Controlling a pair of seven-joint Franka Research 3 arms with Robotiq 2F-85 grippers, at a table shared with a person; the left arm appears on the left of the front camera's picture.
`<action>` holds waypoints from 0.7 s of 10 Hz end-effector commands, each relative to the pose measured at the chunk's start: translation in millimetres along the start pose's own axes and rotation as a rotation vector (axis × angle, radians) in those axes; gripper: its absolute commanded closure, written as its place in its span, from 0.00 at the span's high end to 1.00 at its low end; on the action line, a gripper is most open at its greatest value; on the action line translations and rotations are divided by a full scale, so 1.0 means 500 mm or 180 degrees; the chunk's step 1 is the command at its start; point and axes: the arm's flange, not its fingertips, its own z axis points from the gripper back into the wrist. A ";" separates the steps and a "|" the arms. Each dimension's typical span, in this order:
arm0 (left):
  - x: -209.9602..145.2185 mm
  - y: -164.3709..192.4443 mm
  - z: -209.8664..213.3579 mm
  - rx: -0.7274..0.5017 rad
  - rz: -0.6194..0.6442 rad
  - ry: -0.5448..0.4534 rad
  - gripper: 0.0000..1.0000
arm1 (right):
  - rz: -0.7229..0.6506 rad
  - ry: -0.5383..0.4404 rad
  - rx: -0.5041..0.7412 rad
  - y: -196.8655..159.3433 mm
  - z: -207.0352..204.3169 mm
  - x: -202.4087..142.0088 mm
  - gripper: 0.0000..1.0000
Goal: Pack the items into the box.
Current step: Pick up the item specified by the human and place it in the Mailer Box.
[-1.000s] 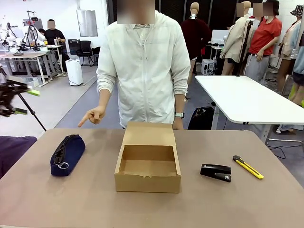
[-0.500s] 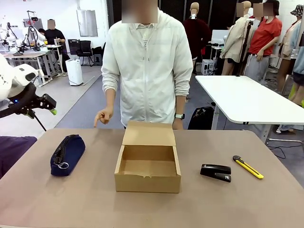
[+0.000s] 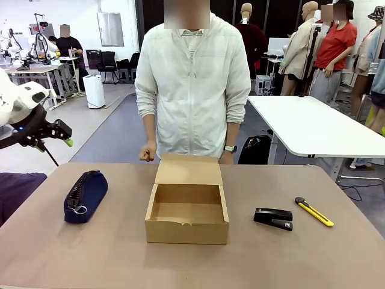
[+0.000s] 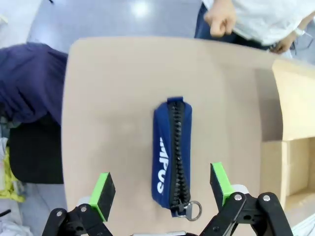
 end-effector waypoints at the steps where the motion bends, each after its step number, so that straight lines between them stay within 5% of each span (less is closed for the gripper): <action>1: 0.032 -0.003 -0.053 -0.0084 -0.0184 0.0569 1.00 | 0.0023 -0.0039 0.0070 0.006 -0.004 0.005 1.00; 7: 0.015 -0.046 -0.292 0.0057 -0.0494 0.1655 1.00 | 0.0023 -0.0039 0.0070 0.006 -0.004 0.005 1.00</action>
